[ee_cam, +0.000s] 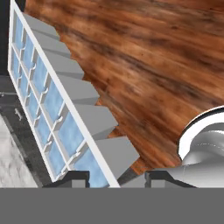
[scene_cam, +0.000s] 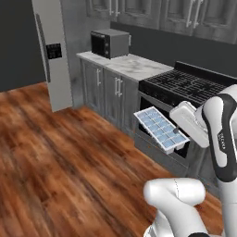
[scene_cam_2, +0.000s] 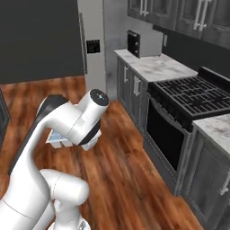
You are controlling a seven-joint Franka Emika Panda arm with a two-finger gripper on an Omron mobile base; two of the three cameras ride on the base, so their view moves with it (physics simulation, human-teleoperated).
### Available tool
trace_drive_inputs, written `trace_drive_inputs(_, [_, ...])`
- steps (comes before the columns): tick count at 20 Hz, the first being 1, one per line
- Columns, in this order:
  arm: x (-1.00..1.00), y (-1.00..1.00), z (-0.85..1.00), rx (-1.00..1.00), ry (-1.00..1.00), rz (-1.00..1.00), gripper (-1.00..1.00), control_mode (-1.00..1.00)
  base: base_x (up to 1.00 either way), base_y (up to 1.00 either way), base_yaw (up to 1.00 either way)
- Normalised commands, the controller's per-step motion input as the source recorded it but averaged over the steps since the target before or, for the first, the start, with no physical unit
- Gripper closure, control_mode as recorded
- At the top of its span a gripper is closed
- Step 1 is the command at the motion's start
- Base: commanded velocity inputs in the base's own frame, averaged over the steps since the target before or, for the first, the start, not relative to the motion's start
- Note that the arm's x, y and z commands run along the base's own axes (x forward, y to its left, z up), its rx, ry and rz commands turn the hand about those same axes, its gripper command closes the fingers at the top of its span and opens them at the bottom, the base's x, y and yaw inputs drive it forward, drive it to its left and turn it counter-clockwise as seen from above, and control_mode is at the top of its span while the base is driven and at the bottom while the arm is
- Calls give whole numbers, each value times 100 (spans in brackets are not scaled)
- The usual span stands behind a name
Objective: The ice cube tray has been filled with water. Take the tray and place it in the freezer to make ice. Close the freezer door after placing the tray.
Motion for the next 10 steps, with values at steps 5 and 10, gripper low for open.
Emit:
trace_drive_inputs(5, [0, 0, 0, 0, 0, 0, 100, 100, 100, 58, -26])
trace_drive_inputs(10, [0, 0, 0, 0, 0, 0, 100, 100, 100, 82, -19])
